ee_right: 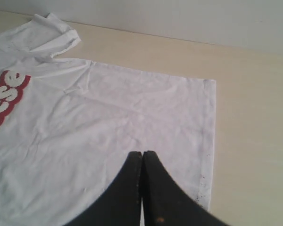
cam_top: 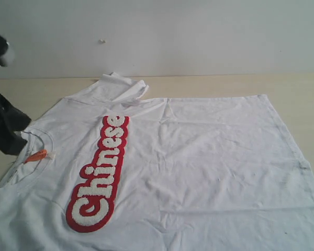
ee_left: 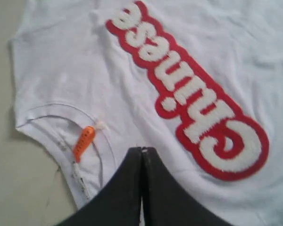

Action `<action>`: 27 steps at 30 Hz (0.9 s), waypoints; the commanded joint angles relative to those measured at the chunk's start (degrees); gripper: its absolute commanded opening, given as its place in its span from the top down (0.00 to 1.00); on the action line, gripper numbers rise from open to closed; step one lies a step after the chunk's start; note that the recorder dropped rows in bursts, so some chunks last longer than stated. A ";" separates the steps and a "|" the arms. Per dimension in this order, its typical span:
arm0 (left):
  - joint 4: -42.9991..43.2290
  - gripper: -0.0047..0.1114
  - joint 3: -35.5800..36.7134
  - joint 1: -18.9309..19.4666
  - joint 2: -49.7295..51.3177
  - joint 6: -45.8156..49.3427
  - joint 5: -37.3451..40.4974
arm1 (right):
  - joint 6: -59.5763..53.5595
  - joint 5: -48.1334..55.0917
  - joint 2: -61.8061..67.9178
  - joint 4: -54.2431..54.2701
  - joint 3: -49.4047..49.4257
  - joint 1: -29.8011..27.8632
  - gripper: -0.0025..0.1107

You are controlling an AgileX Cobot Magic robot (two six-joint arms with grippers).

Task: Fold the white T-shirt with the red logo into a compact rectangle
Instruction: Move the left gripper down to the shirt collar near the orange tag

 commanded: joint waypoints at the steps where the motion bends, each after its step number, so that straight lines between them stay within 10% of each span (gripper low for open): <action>1: -4.02 0.96 -2.23 -0.28 5.98 11.81 6.92 | -4.93 0.32 0.81 4.27 -0.44 -0.30 0.98; 16: 5.29 0.90 -2.60 -0.28 16.22 35.88 6.06 | -5.07 -1.78 1.19 5.54 -0.44 -0.30 0.98; 27: 12.51 0.05 -2.60 -0.28 17.67 35.46 -0.71 | -6.17 -1.04 3.58 5.78 -0.44 -0.30 0.98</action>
